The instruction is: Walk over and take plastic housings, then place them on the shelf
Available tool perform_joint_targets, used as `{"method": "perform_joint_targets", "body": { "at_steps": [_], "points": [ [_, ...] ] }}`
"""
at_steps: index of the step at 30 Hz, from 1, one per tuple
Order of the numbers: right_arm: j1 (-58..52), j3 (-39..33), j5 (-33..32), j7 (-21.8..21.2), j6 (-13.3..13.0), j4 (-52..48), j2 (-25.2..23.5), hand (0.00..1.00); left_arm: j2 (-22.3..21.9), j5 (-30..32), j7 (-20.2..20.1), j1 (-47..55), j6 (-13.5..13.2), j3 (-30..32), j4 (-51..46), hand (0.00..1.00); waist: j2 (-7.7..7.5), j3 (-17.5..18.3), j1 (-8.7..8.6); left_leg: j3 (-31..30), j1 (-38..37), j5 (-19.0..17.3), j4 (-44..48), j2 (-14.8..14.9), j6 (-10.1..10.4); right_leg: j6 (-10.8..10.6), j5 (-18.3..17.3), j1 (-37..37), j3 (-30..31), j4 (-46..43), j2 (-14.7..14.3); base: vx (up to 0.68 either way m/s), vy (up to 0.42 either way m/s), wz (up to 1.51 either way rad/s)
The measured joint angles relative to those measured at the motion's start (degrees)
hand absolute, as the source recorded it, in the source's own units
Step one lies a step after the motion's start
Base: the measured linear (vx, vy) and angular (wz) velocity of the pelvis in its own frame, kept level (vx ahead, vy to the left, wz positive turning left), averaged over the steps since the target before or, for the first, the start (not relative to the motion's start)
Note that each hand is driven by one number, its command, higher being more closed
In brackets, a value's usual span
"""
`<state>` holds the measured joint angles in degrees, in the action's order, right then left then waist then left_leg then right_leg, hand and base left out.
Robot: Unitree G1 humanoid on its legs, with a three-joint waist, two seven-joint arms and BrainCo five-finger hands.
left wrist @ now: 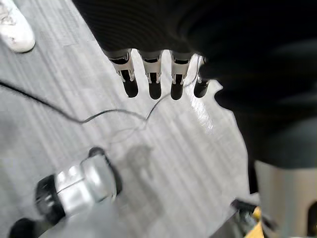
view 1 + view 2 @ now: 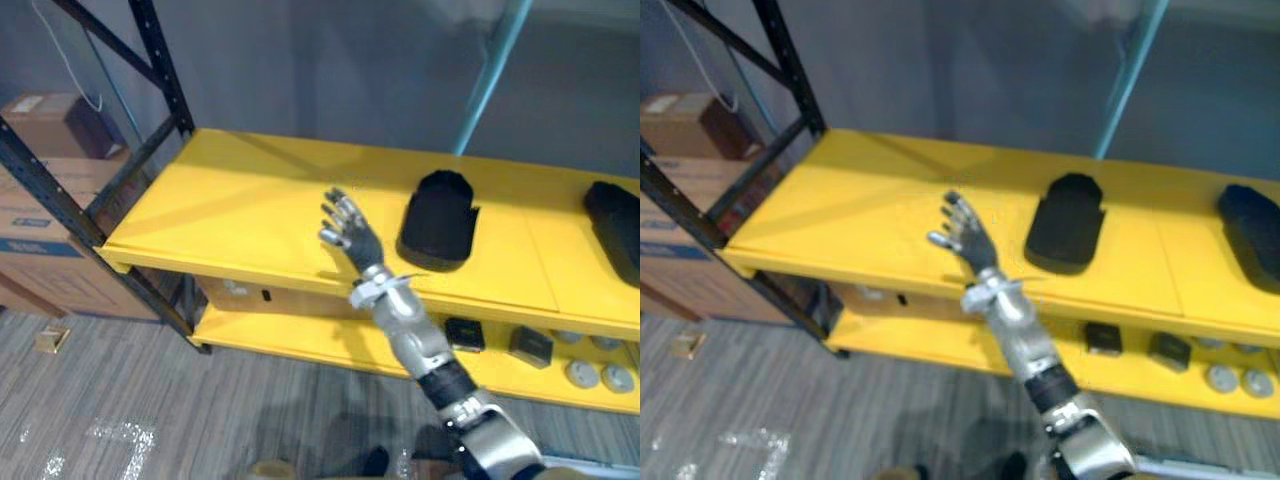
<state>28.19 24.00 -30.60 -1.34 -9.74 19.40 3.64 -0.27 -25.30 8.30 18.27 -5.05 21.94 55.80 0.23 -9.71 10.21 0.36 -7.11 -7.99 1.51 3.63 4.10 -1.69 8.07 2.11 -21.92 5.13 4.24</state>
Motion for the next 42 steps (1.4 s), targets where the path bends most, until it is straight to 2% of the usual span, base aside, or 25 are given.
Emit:
{"method": "perform_joint_targets", "body": {
  "at_steps": [2, 3, 6, 14, 24, 29, 38, 42],
  "points": [
    [-0.02, 0.25, 1.2, 3.53, 0.05, 0.77, -1.64, 0.0, -0.08, 1.04, -2.1, -0.87, 0.02, -2.91, -0.07, 0.0, 0.39, -0.23, -0.07, 0.02, -0.1, 0.01, 0.02, -0.16, 0.0, -0.14, -0.1, 0.0, -0.01, 0.0, 0.19, 0.06, 0.007, 0.01],
    [-0.02, 0.15, 2.24, 6.43, 0.05, 2.05, -2.59, 0.0, -0.01, 0.99, -3.12, -1.44, -0.04, -3.78, -0.18, 0.0, 0.4, -0.24, -0.1, 0.04, -0.12, 0.01, -0.03, -0.23, 0.0, -0.3, -0.2, 0.01, -0.03, -0.01, 0.27, 0.05, 0.012, 0.01],
    [-0.04, -0.59, 3.65, 11.62, 0.18, 6.47, -3.69, 0.0, 1.1, 1.01, -4.59, -2.09, -0.32, -5.53, -0.16, 0.0, 0.12, -0.55, -0.13, 0.12, -0.28, 0.0, -0.21, -0.46, 0.01, -0.43, -0.28, 0.06, -0.04, -0.01, 0.53, 0.05, 0.023, 0.01],
    [-0.04, -3.78, 7.43, 18.18, 0.33, 9.21, -4.56, 0.0, 2.35, 0.99, -5.18, -2.6, -0.51, -8.22, -0.63, 0.0, -0.41, -2.32, -0.1, 0.14, -1.11, -0.01, -0.55, -0.72, 0.01, -0.73, -0.38, 0.79, -0.05, 0.0, 0.8, 0.0, 0.003, 0.0],
    [1.84, -11.56, 10.92, 27.79, -0.65, 11.23, -4.16, 0.0, 2.54, 1.49, -7.72, -2.57, 1.6, -9.9, -0.59, 0.0, 0.98, -3.21, -0.31, 0.14, -1.06, 0.0, -0.92, -0.66, 0.0, -0.81, -0.44, 0.53, -0.06, 0.0, 0.73, 0.0, 0.0, 0.0],
    [2.01, -14.28, 11.29, 30.28, -1.06, 11.04, -3.67, 0.0, 3.3, 0.61, -9.75, -2.56, 1.88, -12.05, -0.56, 0.0, 0.99, -3.21, -0.37, 0.11, -1.14, 0.0, -1.01, -0.77, 0.0, -0.85, -0.47, 0.53, -0.09, 0.0, 0.82, 0.0, 0.0, 0.0],
    [2.51, -18.47, 11.1, 30.15, -1.05, 11.06, -1.51, 0.0, 3.3, 0.68, -9.89, -2.43, 1.86, -12.2, -0.49, 0.0, 1.08, -3.26, -0.9, -0.08, -1.15, 0.01, -0.95, -0.85, -0.01, -0.89, -0.44, 0.64, -0.27, 0.0, 0.91, 0.0, 0.0, 0.0],
    [2.55, -20.02, 11.09, 30.16, -1.05, 11.06, -0.65, 0.0, 3.74, 0.69, -9.97, -2.43, 1.88, -14.26, -0.51, 0.0, 1.65, -3.98, -1.6, 0.07, -1.8, 0.01, -1.04, -0.83, -0.01, -0.9, -0.44, 1.15, -0.16, 0.0, 0.88, 0.0, 0.0, -0.02]
  ]
}}
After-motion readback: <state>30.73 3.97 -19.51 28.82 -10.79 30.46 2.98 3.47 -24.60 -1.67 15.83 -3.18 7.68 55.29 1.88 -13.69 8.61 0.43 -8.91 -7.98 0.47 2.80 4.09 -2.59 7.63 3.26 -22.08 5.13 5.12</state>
